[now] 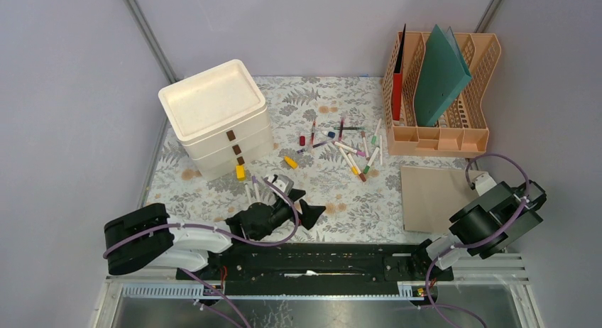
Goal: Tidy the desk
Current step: Pick up the folder from the corner of the board.
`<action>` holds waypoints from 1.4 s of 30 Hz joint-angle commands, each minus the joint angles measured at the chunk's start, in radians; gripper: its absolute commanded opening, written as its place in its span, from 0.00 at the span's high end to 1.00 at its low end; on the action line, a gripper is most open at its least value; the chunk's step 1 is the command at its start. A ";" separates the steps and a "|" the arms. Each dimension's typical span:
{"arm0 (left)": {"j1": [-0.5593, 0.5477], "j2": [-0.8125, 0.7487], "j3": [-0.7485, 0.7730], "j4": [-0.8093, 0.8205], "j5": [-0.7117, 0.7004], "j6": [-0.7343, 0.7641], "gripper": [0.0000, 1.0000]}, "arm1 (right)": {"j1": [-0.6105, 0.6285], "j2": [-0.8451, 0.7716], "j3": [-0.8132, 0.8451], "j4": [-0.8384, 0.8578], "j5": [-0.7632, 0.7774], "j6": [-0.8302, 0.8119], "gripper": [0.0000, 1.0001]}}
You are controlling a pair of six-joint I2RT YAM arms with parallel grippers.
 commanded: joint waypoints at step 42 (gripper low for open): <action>0.063 0.679 0.617 -0.073 0.392 -0.315 0.01 | -0.046 -0.168 0.123 -0.663 -0.466 0.424 0.44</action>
